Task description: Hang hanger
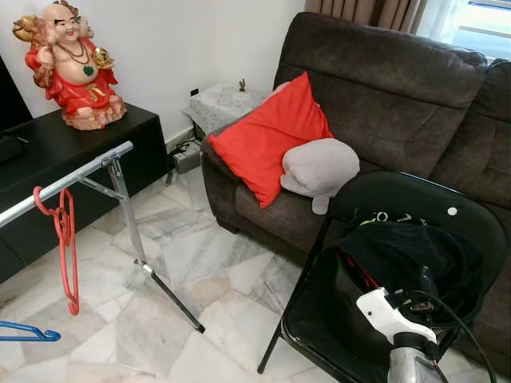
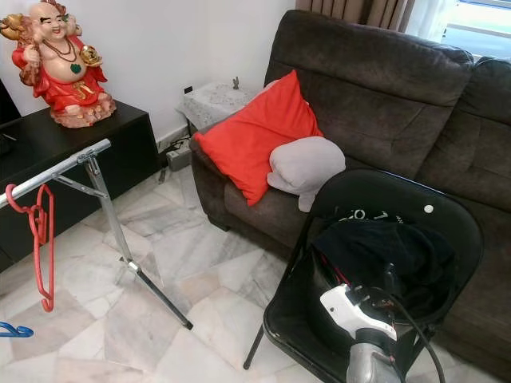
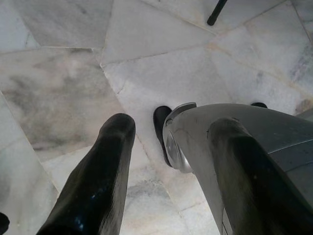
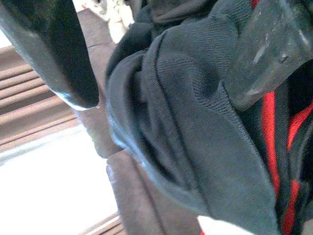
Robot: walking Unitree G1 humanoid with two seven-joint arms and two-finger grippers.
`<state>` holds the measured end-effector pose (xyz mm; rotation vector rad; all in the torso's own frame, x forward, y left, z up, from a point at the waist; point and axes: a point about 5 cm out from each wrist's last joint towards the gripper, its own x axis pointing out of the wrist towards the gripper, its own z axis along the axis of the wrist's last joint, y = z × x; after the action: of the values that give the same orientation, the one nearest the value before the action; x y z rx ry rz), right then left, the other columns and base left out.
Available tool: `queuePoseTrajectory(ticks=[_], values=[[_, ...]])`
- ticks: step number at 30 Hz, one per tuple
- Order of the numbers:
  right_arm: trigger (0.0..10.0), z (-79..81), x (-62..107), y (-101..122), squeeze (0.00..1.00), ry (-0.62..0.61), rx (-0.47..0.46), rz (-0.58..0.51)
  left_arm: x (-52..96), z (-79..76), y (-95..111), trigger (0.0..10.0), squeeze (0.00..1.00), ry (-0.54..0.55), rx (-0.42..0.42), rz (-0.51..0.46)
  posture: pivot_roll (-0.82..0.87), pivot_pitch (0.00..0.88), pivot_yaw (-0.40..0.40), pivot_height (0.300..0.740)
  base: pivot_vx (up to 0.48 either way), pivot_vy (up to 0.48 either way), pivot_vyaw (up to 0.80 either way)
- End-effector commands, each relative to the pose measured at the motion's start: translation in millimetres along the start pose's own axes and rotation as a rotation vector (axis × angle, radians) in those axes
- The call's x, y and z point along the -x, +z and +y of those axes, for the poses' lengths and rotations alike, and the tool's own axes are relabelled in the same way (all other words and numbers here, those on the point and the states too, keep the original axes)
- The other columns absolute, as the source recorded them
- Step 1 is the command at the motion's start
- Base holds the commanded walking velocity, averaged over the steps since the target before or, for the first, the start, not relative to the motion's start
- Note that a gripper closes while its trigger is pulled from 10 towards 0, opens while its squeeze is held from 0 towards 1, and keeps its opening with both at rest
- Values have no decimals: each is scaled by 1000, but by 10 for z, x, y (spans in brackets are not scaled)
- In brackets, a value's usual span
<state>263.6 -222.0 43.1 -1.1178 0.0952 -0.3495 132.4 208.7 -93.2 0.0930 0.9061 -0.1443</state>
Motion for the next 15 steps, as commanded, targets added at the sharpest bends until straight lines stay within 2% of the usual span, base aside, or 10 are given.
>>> queuePoseTrajectory(ticks=[1, 7, 15], values=[[10000, 48, 19, -19, 0, 2, 13, -3, 11, -21, -39, 10000, 0, -5, -3, 10, 104, 50, -14, 740, 0, 0, 0], [10000, 206, 59, -94, 0, 101, 9, 41, 3, -42, -31, 10000, 0, -8, -2, 7, 106, 52, -14, 740, 0, 0, 0], [10000, 218, 9, -71, 0, 84, 7, 24, 6, -46, -46, 10000, 0, -5, 0, 14, 107, 53, -14, 740, 0, 0, 0]])
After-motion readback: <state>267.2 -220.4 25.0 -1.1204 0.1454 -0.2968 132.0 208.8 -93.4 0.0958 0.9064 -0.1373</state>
